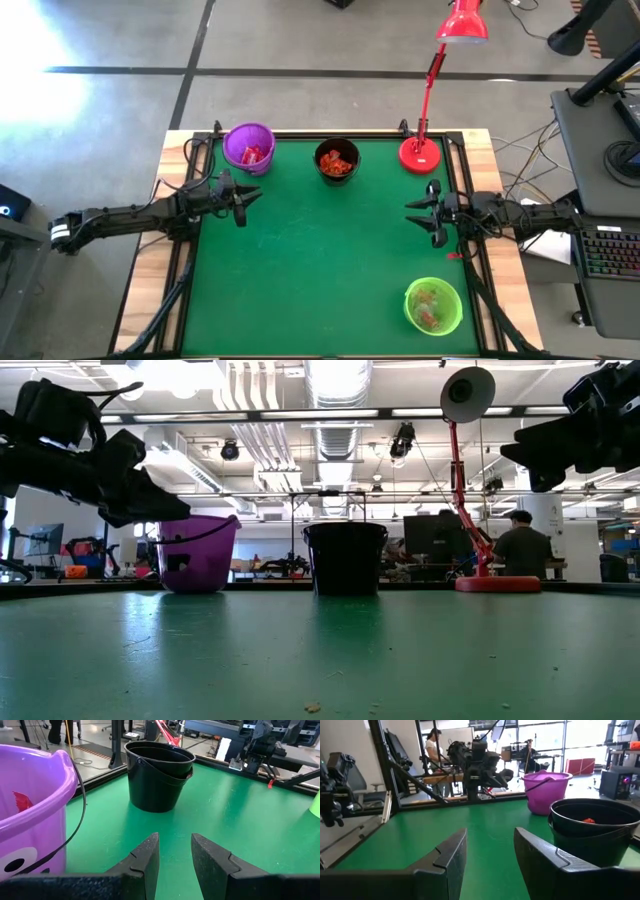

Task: Sort candy
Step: Return to Home Position

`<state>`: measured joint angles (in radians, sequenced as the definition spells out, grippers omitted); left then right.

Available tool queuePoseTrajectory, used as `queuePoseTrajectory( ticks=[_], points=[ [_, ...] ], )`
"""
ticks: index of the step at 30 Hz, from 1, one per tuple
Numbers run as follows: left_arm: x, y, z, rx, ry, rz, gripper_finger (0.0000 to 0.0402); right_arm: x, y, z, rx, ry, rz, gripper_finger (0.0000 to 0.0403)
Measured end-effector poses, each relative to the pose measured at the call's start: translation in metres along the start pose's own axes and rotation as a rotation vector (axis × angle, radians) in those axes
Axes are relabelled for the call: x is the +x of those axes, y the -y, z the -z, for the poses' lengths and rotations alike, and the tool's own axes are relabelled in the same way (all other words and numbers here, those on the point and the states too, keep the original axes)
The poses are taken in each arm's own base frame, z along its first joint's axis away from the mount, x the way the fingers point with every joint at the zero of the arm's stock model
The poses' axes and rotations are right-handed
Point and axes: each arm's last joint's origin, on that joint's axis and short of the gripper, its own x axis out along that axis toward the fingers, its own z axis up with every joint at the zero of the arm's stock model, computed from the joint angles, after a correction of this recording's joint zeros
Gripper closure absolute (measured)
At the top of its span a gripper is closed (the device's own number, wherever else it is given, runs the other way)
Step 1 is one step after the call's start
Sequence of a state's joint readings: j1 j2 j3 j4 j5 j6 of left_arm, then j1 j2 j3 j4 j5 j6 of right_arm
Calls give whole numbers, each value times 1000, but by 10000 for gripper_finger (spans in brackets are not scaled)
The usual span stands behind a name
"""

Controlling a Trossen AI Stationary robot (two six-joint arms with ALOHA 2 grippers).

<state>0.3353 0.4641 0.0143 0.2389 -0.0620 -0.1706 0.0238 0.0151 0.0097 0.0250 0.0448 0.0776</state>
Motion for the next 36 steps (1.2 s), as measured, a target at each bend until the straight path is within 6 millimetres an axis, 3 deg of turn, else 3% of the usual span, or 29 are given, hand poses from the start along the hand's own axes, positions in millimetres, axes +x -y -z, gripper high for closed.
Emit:
queuePoseTrajectory(
  ticks=[28,36],
  points=[
    [0,1,-8,-7,83,10,306,0,0,0,0,1,0,248],
    [-10,6,-19,34,202,118,306,0,0,0,0,1,0,248]
  ],
)
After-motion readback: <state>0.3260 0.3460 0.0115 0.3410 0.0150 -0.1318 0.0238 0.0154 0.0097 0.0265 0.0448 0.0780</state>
